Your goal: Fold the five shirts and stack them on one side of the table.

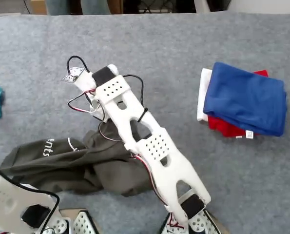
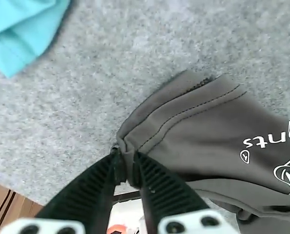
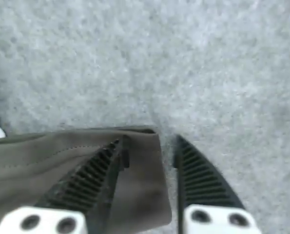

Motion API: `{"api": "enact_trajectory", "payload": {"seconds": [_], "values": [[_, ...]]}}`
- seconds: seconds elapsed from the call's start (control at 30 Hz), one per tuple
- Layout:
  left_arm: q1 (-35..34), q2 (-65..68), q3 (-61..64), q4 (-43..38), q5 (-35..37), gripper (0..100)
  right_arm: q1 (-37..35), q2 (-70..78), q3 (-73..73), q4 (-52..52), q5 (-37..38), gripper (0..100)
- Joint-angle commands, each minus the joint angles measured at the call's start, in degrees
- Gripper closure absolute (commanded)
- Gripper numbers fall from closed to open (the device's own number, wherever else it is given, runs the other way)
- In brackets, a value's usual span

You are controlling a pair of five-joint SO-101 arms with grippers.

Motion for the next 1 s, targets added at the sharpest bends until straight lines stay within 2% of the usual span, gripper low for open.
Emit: {"api": "enact_trajectory", "payload": {"seconds": [0.0, 0.43, 0.5, 0.63, 0.67, 0.73, 0.97], "values": [[0.48, -3.08, -1.8, 0.0, -0.7, 97, -0.53, -0.75, 0.66, 0.62, 0.26, 73.4], [0.4, -3.08, -1.54, 0.0, -0.35, 97, -0.79, -0.31, 5.93, 0.53, 0.26, 73.1], [0.22, -3.08, -1.54, 0.0, -0.26, 97, -0.79, -0.31, 6.02, 0.53, 0.26, 77.1], [0.13, -2.46, -1.45, 0.0, -0.26, 97, -0.79, -0.31, 6.02, 0.53, 0.26, 97.5], [0.22, -2.46, -1.27, -0.09, -0.26, 97, -0.62, -0.31, 6.02, 0.53, 0.18, 98.7], [0.57, -3.08, -0.92, -0.09, -0.7, 97, -0.44, -0.31, 6.02, 0.53, 0.18, 94.6], [2.86, -3.08, -2.51, -0.18, -0.7, 97, 0.53, -2.51, 2.51, 0.53, -3.52, 98.5]]}}
